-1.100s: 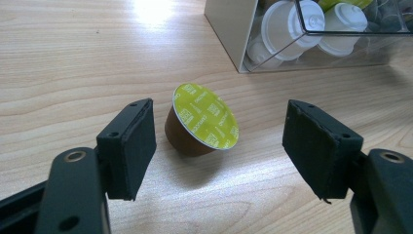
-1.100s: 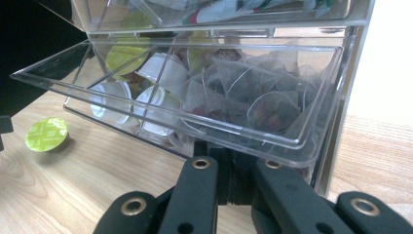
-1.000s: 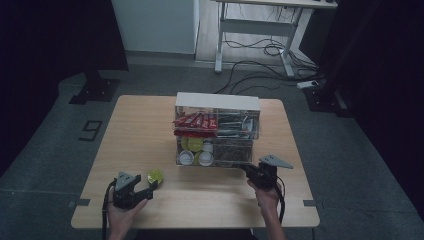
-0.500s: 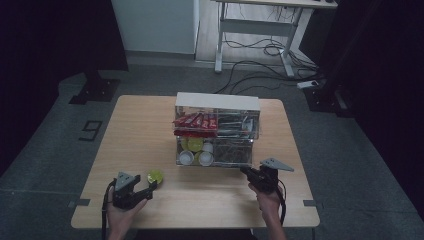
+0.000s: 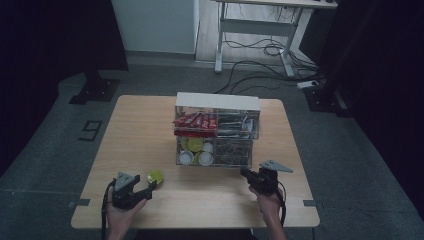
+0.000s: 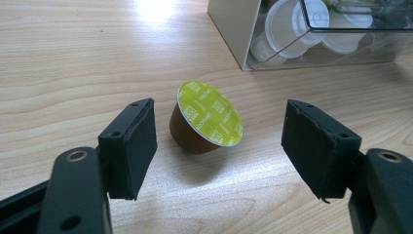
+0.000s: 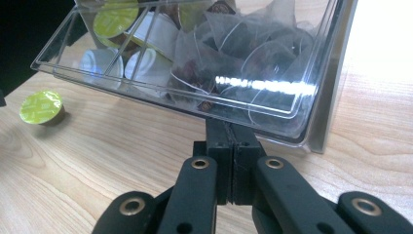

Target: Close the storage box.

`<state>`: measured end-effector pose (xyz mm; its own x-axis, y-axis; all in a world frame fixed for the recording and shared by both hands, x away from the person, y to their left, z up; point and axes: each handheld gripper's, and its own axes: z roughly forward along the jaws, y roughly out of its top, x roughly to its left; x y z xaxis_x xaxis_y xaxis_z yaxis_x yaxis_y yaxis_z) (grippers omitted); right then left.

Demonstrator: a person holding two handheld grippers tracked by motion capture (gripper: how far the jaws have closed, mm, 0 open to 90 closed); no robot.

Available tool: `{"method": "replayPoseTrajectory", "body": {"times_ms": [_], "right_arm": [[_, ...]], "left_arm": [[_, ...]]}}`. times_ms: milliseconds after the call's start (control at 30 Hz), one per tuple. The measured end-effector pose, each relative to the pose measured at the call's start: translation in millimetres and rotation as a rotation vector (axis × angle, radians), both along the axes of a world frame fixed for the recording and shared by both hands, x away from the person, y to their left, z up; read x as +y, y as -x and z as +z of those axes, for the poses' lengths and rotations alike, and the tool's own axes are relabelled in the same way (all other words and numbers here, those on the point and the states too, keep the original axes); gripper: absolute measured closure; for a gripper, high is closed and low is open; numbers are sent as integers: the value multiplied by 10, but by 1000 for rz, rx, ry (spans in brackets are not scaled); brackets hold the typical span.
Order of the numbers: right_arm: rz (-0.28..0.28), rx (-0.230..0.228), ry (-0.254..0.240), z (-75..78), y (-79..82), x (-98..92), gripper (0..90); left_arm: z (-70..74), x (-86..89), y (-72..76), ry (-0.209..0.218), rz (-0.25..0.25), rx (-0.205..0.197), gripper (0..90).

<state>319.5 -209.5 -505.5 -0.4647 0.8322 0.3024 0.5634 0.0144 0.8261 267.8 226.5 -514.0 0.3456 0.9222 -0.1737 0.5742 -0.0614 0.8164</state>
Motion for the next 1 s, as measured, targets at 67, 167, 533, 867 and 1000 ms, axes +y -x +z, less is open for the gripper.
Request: {"method": "replayPoseTrajectory", "body": {"times_ms": [67,167,533,867,1000], "right_arm": [[3,12,5,-11,-5,5,884],[6,24,9,-31,-14,5,883],[51,30,24,7,7,99,873],[47,-46,-14,109,63,109,856],[34,-52,-26,105,59,83,842]], "left_arm": [[-1,2,1,0,1,0,291],[-9,4,-1,-1,2,2,291],[3,13,6,-3,6,0,291],[-13,-14,3,-9,-4,6,290],[-22,-28,1,-11,-6,7,290]]}}
